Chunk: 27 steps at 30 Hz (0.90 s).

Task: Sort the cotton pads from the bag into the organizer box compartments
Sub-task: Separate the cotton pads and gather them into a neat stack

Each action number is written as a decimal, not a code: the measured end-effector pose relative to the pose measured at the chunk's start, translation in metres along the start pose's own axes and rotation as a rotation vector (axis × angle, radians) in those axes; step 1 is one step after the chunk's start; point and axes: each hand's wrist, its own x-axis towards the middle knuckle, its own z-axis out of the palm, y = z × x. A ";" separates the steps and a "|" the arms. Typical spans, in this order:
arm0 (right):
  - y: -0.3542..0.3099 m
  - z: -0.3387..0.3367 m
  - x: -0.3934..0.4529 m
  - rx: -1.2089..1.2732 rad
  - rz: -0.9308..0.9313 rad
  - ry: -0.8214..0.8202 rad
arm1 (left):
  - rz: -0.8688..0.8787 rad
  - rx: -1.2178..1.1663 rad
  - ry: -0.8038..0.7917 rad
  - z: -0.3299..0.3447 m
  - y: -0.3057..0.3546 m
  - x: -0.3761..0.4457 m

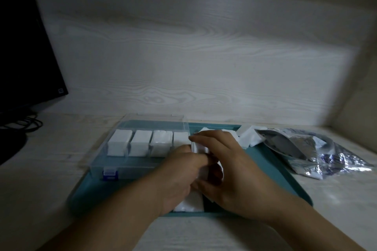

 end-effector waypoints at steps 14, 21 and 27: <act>-0.004 0.008 -0.003 -0.069 -0.035 0.006 | -0.029 0.109 0.037 -0.001 -0.002 0.001; -0.002 0.007 -0.003 -0.065 -0.045 0.023 | 0.001 0.101 0.004 -0.003 -0.003 0.000; 0.000 0.008 -0.004 -0.047 -0.039 0.014 | 0.010 0.092 -0.014 -0.001 -0.004 0.001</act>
